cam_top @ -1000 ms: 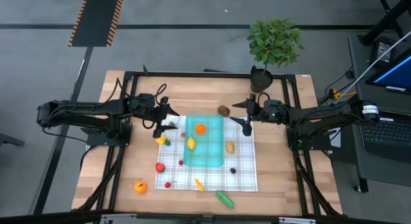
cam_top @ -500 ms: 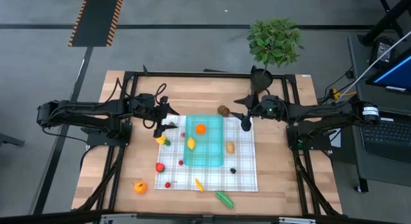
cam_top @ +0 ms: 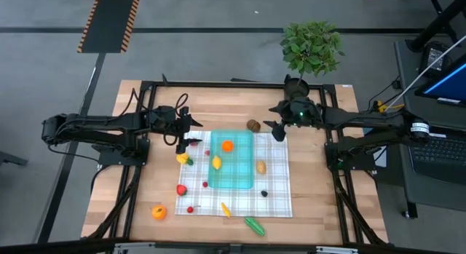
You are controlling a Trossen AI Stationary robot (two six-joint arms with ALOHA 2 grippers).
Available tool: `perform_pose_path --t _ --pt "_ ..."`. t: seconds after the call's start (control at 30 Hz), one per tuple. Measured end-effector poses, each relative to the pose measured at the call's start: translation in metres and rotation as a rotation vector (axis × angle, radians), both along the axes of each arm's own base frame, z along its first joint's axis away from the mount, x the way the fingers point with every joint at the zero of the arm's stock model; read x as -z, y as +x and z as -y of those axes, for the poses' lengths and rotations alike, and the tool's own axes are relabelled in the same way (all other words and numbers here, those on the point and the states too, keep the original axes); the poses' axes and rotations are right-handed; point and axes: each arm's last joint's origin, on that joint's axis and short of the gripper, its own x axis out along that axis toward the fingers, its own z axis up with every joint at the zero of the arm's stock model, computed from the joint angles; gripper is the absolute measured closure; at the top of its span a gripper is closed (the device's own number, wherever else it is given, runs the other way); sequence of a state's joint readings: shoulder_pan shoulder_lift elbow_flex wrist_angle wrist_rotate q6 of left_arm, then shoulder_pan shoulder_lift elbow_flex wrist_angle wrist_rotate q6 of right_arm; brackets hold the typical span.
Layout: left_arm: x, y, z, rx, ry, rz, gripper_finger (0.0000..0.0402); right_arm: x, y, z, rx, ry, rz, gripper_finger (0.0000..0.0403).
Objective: Pick and placing Produce into tupperware
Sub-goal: Put the brown kiwi into the blue bin
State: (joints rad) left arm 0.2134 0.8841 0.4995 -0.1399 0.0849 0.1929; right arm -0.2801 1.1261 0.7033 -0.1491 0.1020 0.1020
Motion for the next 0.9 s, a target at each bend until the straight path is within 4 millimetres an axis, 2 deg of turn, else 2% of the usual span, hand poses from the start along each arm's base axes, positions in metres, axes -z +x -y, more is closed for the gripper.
perform_pose_path --t 0.27,0.63,0.9 --pt "0.0 0.0 0.0 0.0 0.0 -0.001 0.0127 -0.005 0.012 0.016 -0.013 0.055 -0.063 0.0111" --pt "0.0 0.0 0.0 0.001 0.0 -0.001 0.0127 0.016 0.033 0.039 -0.009 0.111 -0.153 0.0111" --pt "0.0 0.0 0.0 0.001 0.0 -0.001 0.0127 0.036 0.05 0.047 -0.021 0.127 -0.229 0.0111"
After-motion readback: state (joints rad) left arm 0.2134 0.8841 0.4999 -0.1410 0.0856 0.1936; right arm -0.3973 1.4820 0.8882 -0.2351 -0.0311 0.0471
